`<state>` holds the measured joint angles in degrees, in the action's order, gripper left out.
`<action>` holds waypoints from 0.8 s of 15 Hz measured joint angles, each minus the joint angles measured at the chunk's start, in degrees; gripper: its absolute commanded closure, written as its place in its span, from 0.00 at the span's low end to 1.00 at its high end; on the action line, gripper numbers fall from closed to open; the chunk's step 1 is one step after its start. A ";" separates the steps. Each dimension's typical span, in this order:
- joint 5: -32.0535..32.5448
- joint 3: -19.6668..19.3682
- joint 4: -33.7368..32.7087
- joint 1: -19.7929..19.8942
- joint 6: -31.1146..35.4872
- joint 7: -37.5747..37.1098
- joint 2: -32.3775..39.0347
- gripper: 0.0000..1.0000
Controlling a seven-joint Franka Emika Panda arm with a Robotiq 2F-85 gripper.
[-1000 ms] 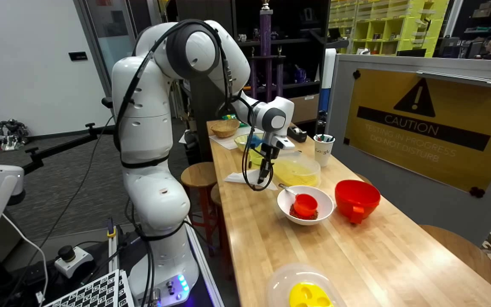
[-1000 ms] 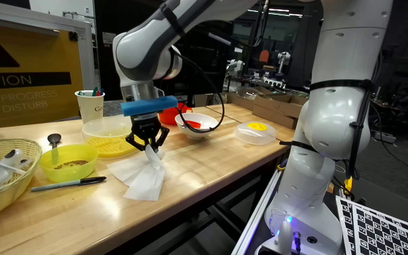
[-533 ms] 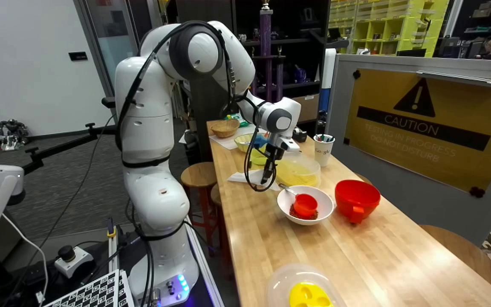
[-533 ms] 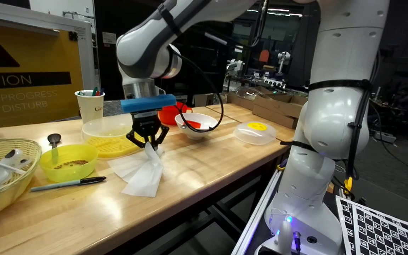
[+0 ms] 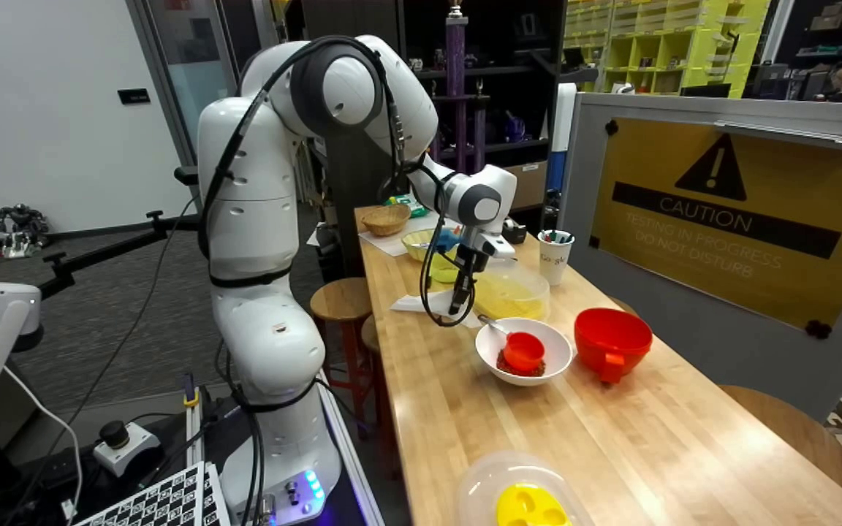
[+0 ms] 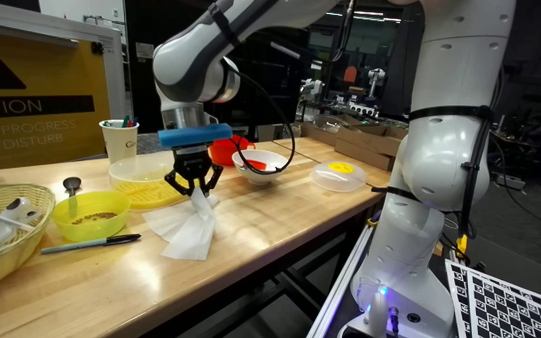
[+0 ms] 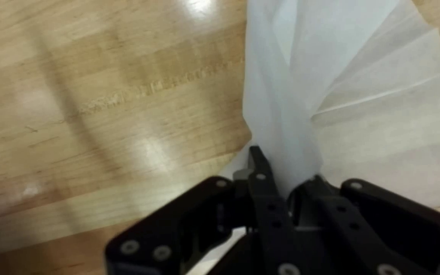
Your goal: Use the white napkin to wipe the counter.
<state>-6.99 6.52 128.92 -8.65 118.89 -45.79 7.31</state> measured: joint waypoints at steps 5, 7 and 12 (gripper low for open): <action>0.00 0.09 -0.25 -0.07 0.01 0.01 -0.23 0.22; 0.04 0.14 -0.25 -0.19 0.01 0.03 -0.73 0.08; 0.04 0.33 0.14 -0.29 -0.14 0.04 -3.22 0.00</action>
<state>-6.95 6.85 129.05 -8.93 118.75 -45.75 4.09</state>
